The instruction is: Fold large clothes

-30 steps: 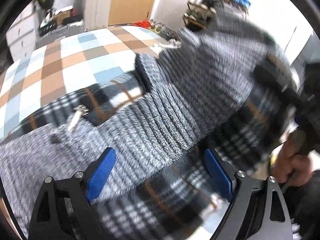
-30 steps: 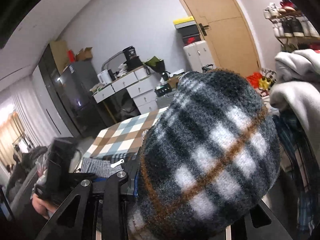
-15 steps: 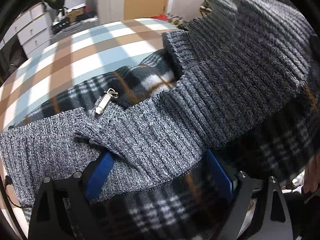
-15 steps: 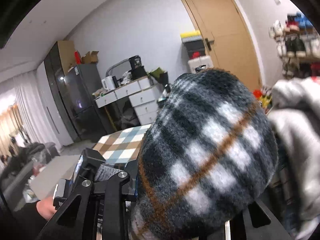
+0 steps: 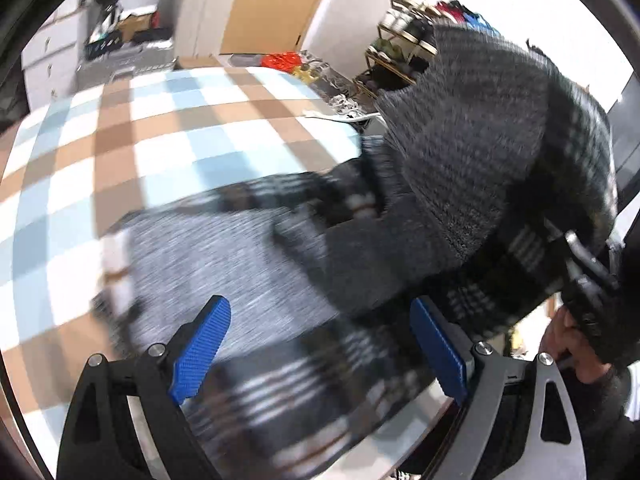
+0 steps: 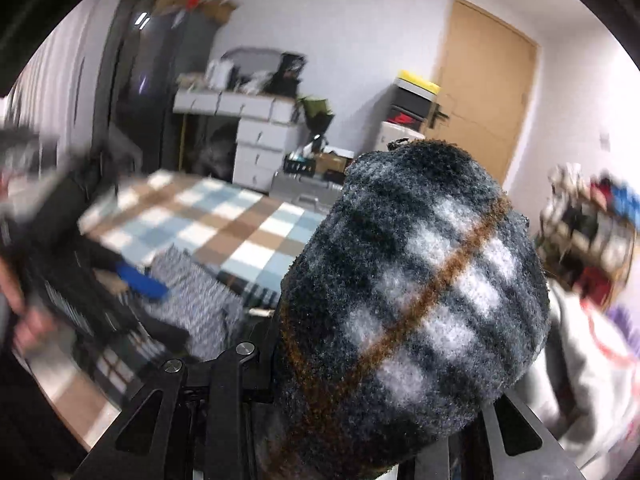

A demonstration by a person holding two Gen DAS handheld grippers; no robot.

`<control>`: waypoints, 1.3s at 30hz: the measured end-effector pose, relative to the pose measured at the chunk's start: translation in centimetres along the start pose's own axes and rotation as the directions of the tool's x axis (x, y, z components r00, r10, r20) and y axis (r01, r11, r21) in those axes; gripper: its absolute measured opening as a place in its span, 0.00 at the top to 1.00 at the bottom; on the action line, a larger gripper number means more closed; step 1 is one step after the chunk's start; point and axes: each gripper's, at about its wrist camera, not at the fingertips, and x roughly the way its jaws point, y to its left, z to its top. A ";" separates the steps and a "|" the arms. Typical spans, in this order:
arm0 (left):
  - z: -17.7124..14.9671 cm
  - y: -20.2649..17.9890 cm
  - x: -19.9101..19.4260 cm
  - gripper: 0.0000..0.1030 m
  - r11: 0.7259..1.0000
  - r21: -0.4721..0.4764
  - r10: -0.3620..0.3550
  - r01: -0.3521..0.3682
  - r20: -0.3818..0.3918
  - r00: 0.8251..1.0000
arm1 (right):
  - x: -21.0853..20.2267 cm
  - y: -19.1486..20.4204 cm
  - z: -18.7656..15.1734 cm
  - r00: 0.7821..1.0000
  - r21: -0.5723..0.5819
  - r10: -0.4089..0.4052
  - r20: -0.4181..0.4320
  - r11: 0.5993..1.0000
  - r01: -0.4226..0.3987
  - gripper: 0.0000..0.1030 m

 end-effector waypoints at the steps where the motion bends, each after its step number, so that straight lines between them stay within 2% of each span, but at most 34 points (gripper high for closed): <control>1: -0.6 1.4 -0.6 0.15 0.999 -0.032 -0.020 0.019 -0.010 1.000 | 0.2 1.5 0.0 1.000 -0.062 -0.017 -0.006 0.998 0.017 0.70; 3: -1.5 3.0 -1.6 0.15 0.994 -0.092 -0.060 0.059 -0.010 0.998 | 0.8 4.1 -0.1 0.999 -0.175 -0.049 -0.018 0.983 0.045 0.70; 5: -2.2 4.3 -2.3 0.15 0.980 -0.141 -0.143 0.142 0.003 0.990 | 1.4 7.5 -0.6 0.998 -0.300 -0.062 -0.028 0.953 0.051 0.69; 8: -3.6 5.1 -3.7 0.15 0.938 -0.195 -0.288 0.287 0.022 0.957 | 1.6 10.5 -1.2 0.999 -0.370 -0.008 -0.041 0.929 -0.007 0.66; 10: -4.2 5.7 -4.7 0.15 0.898 -0.239 -0.368 0.369 0.052 0.928 | 2.0 11.8 -1.5 0.995 -0.366 0.064 -0.080 0.926 -0.090 0.61; 12: -4.1 5.8 -4.4 0.15 0.883 -0.255 -0.392 0.393 0.058 0.918 | 2.1 12.2 -1.5 0.983 -0.334 0.144 -0.113 0.926 -0.174 0.53; 13: -4.2 6.1 -4.5 0.15 0.878 -0.264 -0.397 0.400 0.066 0.915 | 2.2 12.0 -1.4 0.966 -0.288 0.222 -0.132 0.924 -0.251 0.50; 14: -4.4 6.2 -4.6 0.15 0.874 -0.274 -0.400 0.402 0.067 0.914 | 2.3 11.7 -1.3 0.948 -0.244 0.286 -0.140 0.918 -0.313 0.42; 15: -4.7 6.5 -4.5 0.15 0.866 -0.291 -0.405 0.406 0.067 0.912 | 2.5 11.1 -1.1 0.917 -0.175 0.370 -0.147 0.903 -0.392 0.32; 16: -4.9 6.6 -4.5 0.15 0.856 -0.309 -0.415 0.414 0.065 0.907 | 2.7 10.5 -1.0 0.888 -0.116 0.435 -0.149 0.884 -0.453 0.28; 19: -5.1 6.9 -4.2 0.15 0.844 -0.333 -0.424 0.419 0.064 0.904 | 3.5 9.0 -0.9 0.813 0.032 0.567 -0.130 0.822 -0.568 0.18; 20: -4.9 7.2 -4.0 0.15 0.842 -0.335 -0.426 0.423 0.068 0.902 | 4.1 8.0 -0.9 0.765 0.113 0.635 -0.107 0.773 -0.625 0.16; 21: -5.0 7.2 -4.2 0.15 0.839 -0.338 -0.428 0.427 0.075 0.901 | 4.4 7.2 -1.0 0.730 0.174 0.679 -0.077 0.730 -0.661 0.16; 23: -4.9 7.4 -4.4 0.15 0.817 -0.344 -0.457 0.463 0.104 0.884 | 5.4 5.5 -1.2 0.636 0.294 0.771 -0.016 0.612 -0.734 0.14; 24: -4.9 7.6 -4.4 0.15 0.804 -0.345 -0.473 0.483 0.119 0.873 | 5.6 5.0 -1.4 0.600 0.327 0.800 0.006 0.565 -0.757 0.12; 25: -4.8 7.5 -4.5 0.15 0.798 -0.343 -0.480 0.495 0.133 0.867 | 6.0 4.3 -1.6 0.538 0.371 0.842 0.044 0.486 -0.791 0.11; 26: -4.7 7.7 -4.5 0.15 0.797 -0.341 -0.481 0.499 0.142 0.865 | 6.1 3.8 -1.7 0.508 0.395 0.858 0.076 0.442 -0.805 0.11; 27: -4.5 7.7 -4.4 0.15 0.792 -0.339 -0.488 0.507 0.148 0.860 | 6.1 3.5 -1.8 0.493 0.408 0.865 0.096 0.418 -0.812 0.10; 28: -4.4 7.5 -4.2 0.15 0.786 -0.337 -0.499 0.518 0.149 0.854 | 6.2 3.1 -2.1 0.464 0.430 0.876 0.132 0.371 -0.823 0.09; 29: -4.2 7.5 -3.9 0.15 0.782 -0.337 -0.505 0.524 0.148 0.850 | 5.7 3.0 -2.5 0.447 0.445 0.882 0.150 0.344 -0.827 0.06; 30: -4.1 7.3 -3.6 0.15 0.781 -0.336 -0.509 0.527 0.148 0.848 | 5.5 2.9 -2.8 0.421 0.466 0.891 0.171 0.304 -0.831 0.06; 31: -3.8 7.0 -3.2 0.15 0.777 -0.333 -0.516 0.534 0.147 0.844 | 5.6 2.7 -2.7 0.394 0.476 0.900 0.188 0.268 -0.838 0.06; 32: -3.6 6.8 -2.9 0.15 0.774 -0.331 -0.524 0.540 0.143 0.840 | 5.5 2.5 -2.7 0.352 0.480 0.910 0.218 0.214 -0.851 0.04; 35: -2.9 5.8 -2.4 0.15 0.775 -0.300 -0.544 0.556 0.131 0.829 | 5.7 2.4 -2.9 0.297 0.494 0.919 0.259 0.138 -0.859 0.00; 37: -2.1 5.0 -2.1 0.15 0.779 -0.274 -0.554 0.564 0.120 0.824 | 6.0 2.2 -3.3 0.279 0.499 0.924 0.260 0.119 -0.858 0.00; 39: -1.2 4.5 -2.1 0.15 0.781 -0.250 -0.566 0.573 0.105 0.817 | 6.4 1.7 -3.6 0.252 0.509 0.924 0.286 0.077 -0.857 0.00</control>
